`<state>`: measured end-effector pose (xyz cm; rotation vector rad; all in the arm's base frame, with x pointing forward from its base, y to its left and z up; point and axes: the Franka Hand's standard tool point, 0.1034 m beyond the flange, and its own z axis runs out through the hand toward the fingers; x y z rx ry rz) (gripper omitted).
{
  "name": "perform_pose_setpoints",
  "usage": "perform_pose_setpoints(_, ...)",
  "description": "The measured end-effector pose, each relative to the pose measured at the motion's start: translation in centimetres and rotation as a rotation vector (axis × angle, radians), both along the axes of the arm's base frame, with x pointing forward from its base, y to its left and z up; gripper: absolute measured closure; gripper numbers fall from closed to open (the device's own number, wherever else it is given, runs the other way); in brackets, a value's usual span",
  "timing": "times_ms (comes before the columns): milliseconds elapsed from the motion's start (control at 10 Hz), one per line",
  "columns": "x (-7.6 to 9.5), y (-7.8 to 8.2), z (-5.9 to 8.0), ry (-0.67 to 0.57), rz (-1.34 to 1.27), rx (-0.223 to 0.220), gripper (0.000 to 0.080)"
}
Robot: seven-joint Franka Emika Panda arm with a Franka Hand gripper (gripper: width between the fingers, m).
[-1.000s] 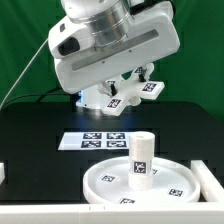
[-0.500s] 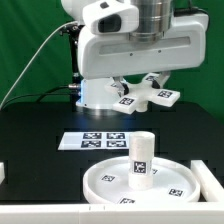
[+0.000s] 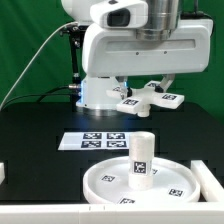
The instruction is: Assemble round table
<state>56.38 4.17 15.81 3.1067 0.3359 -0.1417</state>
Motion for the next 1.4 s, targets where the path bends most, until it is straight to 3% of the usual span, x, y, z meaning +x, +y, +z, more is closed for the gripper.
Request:
perform_pose_setpoints(100,0.7,-0.2,0.4,-0.099,0.002,0.011,0.0357)
perform_pose_setpoints(200,0.1,-0.3,0.1,-0.140,-0.001,0.015,0.0357)
perform_pose_setpoints(400,-0.1,-0.3,-0.2,-0.118,0.001,0.012,0.0357)
perform_pose_setpoints(700,-1.0,-0.2,-1.9,-0.052,0.004,-0.037,0.0357)
perform_pose_setpoints(1200,0.2,-0.2,-3.0,-0.049,0.017,-0.054,0.0357)
perform_pose_setpoints(1400,0.1,-0.1,-4.2,-0.055,0.020,-0.056,0.0357)
